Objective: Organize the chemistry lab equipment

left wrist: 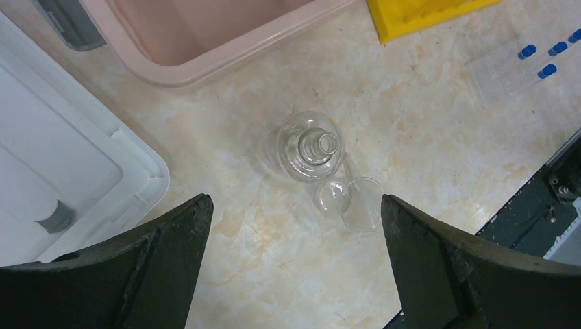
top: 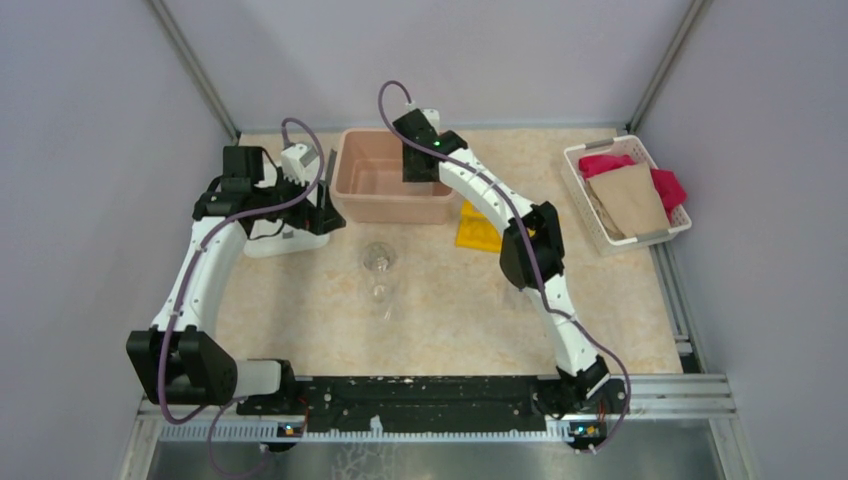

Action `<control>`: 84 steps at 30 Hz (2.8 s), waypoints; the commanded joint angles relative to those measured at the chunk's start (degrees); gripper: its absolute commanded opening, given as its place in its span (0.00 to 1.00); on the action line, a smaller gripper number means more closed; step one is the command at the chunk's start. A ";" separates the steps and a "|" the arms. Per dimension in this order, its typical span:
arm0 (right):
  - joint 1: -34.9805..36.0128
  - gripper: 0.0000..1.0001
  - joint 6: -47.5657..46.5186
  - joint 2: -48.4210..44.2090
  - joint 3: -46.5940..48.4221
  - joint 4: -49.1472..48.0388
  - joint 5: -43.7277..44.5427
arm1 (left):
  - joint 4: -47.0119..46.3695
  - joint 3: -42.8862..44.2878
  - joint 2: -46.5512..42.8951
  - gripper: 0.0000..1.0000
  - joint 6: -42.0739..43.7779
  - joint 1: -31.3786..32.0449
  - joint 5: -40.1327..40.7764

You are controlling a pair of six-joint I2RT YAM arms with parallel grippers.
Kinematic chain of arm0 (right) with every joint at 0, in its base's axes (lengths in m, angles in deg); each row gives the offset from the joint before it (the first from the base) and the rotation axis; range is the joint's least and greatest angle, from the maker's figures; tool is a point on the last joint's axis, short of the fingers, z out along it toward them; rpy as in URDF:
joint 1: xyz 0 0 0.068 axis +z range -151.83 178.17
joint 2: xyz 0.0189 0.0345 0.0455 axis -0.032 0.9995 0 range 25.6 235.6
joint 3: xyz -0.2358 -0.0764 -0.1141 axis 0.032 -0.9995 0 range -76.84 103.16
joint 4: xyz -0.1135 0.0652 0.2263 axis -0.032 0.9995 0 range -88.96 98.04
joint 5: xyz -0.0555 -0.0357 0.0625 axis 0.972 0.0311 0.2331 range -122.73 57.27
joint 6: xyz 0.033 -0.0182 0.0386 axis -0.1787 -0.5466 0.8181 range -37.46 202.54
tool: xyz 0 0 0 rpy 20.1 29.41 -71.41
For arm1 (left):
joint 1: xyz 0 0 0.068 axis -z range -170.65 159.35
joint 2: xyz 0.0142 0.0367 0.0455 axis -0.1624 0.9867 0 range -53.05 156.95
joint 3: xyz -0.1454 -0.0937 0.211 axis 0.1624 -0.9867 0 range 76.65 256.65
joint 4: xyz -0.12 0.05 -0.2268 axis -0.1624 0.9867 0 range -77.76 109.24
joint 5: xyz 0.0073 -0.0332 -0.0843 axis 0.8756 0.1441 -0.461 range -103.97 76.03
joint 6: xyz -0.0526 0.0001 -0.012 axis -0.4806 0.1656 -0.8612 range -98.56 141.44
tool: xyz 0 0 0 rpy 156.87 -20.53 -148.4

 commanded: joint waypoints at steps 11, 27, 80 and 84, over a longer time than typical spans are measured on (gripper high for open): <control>-2.31 0.62 2.72 -4.28 -1.77 -3.60 -2.42 | -3.54 -5.94 -0.44 0.94 3.11 1.65 -8.14; -1.17 0.65 3.74 -29.41 -19.82 -11.75 -4.23 | -10.19 -9.84 5.49 0.82 3.51 10.94 -1.63; 3.22 0.37 8.49 -69.97 -69.52 -15.91 -0.32 | -5.72 6.99 11.69 0.00 3.72 21.76 14.26; 3.23 0.37 8.52 -70.66 -70.34 -16.08 -0.06 | -1.20 12.93 10.26 0.00 2.95 21.95 15.48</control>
